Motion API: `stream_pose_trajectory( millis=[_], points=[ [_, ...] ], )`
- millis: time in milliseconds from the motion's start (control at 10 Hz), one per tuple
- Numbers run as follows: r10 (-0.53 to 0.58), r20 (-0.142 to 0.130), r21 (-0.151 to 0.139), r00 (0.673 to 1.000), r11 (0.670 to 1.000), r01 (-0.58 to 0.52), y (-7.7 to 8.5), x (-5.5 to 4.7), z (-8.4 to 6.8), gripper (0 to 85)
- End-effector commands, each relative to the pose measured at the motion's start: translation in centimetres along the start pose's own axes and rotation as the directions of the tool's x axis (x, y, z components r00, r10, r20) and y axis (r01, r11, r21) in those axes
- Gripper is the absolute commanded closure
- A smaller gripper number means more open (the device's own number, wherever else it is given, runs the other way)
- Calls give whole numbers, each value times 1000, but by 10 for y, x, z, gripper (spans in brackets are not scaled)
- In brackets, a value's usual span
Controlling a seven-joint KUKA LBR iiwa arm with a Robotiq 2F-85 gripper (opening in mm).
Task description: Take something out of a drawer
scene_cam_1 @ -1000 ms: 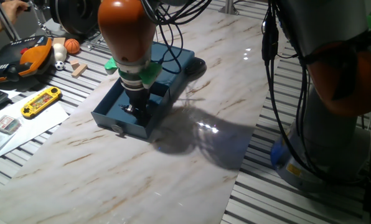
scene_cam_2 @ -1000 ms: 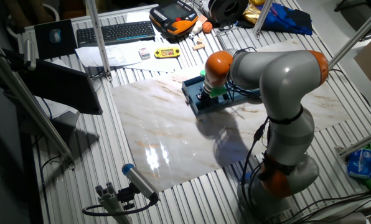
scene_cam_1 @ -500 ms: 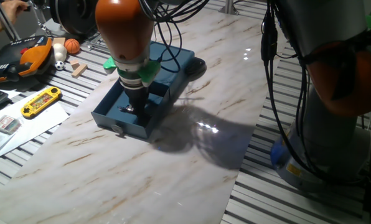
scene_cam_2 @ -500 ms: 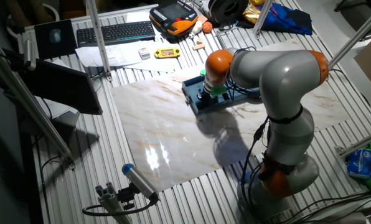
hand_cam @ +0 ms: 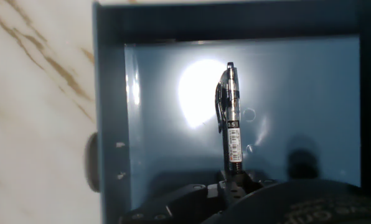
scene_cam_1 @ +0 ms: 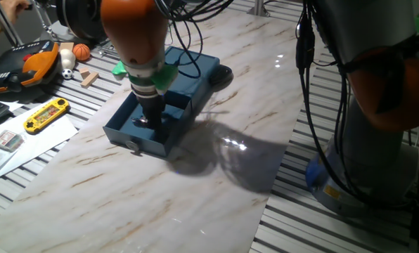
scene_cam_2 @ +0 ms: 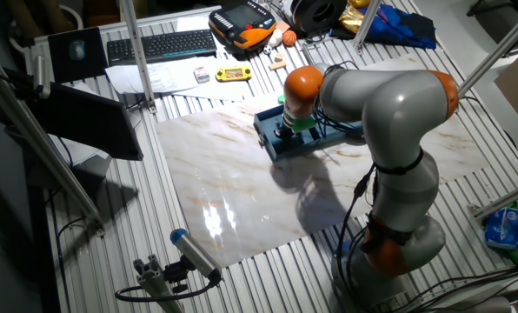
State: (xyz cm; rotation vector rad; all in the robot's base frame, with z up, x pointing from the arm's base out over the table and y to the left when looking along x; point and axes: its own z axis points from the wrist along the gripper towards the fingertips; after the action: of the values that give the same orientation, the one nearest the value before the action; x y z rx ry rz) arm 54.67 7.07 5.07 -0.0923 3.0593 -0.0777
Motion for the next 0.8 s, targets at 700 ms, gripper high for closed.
stream_pose_trajectory(
  millis=[700],
  points=[
    [90, -35, -37, 995, 995, -91, 44, -25, -84, 850]
  ],
)
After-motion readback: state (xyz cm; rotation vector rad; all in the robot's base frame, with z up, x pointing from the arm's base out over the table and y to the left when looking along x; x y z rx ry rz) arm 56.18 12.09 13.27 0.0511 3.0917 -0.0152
